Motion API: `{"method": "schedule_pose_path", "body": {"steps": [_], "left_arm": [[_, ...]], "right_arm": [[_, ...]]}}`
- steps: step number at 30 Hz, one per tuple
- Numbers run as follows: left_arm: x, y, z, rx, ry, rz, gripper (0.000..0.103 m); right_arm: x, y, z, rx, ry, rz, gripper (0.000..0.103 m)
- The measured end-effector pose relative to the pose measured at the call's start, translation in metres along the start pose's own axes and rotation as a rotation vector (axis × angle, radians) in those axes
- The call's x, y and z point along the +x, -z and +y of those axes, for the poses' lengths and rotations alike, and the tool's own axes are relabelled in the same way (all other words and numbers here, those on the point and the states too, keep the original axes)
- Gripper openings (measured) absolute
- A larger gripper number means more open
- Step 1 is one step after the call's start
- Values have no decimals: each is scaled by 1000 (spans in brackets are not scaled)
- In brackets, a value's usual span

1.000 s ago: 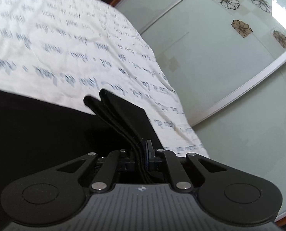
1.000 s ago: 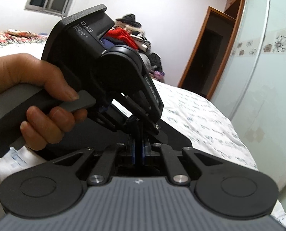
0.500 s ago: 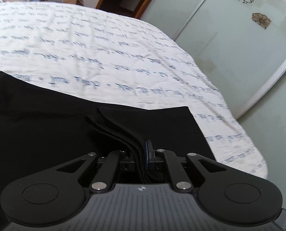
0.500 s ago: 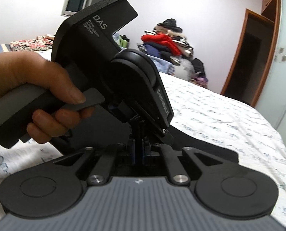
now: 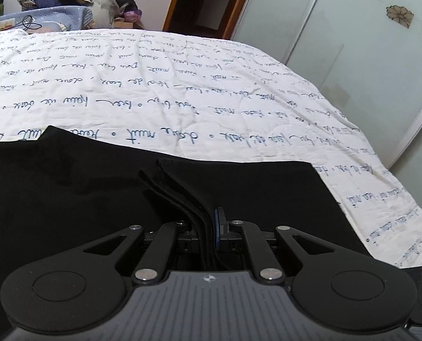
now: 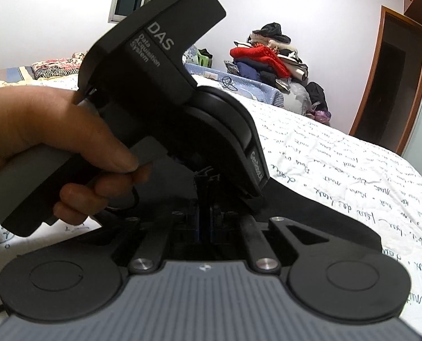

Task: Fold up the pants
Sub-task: 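Hold the trouser edge with the left gripper while the right gripper presses the fabric beside it, then open both grippers and release the black trousers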

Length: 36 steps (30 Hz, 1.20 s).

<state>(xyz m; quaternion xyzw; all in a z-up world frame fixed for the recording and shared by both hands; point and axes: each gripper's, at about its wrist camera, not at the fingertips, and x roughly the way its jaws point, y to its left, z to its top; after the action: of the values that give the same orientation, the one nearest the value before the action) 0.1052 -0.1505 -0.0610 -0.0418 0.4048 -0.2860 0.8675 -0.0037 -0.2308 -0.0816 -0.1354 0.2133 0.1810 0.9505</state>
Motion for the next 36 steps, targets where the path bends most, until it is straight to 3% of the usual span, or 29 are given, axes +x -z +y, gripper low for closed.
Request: {"method": "schedule_pose_path", "body": {"steps": [11, 16, 19, 20, 21, 22, 23, 25, 27, 29, 33, 34, 36], "left_arm": [[-12, 5, 9, 7, -63, -32, 6], [-6, 4, 19, -11, -93, 27, 10], [-16, 0, 26, -39, -153, 13, 28], [-23, -1, 29, -39, -188, -9, 42], [-29, -2, 33, -36, -226, -35, 63], [-38, -3, 38, -36, -267, -68, 72], [-46, -4, 43, -35, -308, -100, 78], [-58, -7, 53, -42, -365, -131, 78], [-62, -14, 63, -75, -330, -129, 78], [-60, -22, 69, -119, -227, -108, 78], [-38, -31, 68, -185, 7, -54, 78], [-28, -31, 65, -174, 30, -35, 78], [-10, -26, 57, -160, -68, 19, 78]], "right_arm": [[2, 7, 3, 9, -47, -16, 8], [4, 13, 2, 9, -73, -7, 8], [7, 19, 0, 18, -111, 54, 18], [7, 21, -1, 19, -127, 73, 21], [3, 22, -2, 13, -137, 77, 26], [-4, 21, -4, 6, -153, 72, 26], [-12, 20, -8, 8, -178, 58, 26], [-29, 16, -22, 39, -215, 17, 26], [-37, 12, -41, 98, -207, -14, 26], [-32, 11, -58, 152, -173, -9, 26], [0, 18, -66, 134, -73, 98, 26], [5, 22, -64, 127, -81, 123, 27], [12, 30, -54, 73, -93, 156, 27]]}}
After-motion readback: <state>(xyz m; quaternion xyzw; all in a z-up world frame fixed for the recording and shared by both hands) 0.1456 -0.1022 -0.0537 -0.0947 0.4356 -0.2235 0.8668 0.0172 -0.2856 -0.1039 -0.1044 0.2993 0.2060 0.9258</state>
